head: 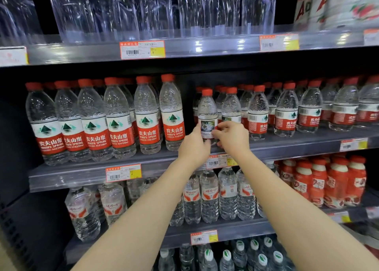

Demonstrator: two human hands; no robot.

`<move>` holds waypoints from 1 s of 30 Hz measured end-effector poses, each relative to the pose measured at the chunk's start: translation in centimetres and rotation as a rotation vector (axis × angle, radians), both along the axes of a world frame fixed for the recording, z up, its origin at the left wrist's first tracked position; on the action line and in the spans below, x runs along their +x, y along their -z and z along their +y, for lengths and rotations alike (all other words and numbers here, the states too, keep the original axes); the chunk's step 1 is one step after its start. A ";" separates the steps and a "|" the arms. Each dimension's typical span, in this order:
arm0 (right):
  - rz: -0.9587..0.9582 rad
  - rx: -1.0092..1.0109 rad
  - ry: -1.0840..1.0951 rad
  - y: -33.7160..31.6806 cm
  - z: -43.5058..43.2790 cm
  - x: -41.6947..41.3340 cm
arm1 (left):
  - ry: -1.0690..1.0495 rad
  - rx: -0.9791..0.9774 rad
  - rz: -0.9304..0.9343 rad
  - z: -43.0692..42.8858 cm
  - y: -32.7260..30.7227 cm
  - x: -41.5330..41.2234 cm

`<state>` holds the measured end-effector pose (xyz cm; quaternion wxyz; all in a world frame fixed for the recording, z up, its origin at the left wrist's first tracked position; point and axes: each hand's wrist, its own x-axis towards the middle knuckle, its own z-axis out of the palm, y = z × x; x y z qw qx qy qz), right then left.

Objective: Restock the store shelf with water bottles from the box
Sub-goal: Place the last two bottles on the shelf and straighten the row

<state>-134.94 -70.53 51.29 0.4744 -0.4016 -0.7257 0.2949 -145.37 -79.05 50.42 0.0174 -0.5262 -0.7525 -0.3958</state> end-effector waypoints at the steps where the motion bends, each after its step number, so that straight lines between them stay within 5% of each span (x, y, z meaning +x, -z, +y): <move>1: -0.054 0.028 0.010 0.1 0.1 -0.2 | -0.013 0.012 0.003 0.2 -0.1 0.0; 6: -0.288 0.028 -0.001 -0.4 0.1 -0.6 | -0.115 -0.021 0.103 0.9 0.1 0.6; 20: 0.106 -0.213 -0.186 -0.6 -0.1 1.1 | -0.184 0.078 -0.104 1.5 0.1 0.6; 30: -0.108 -0.079 -0.142 -0.2 -0.1 0.6 | -0.276 0.052 -0.036 2.5 0.5 0.9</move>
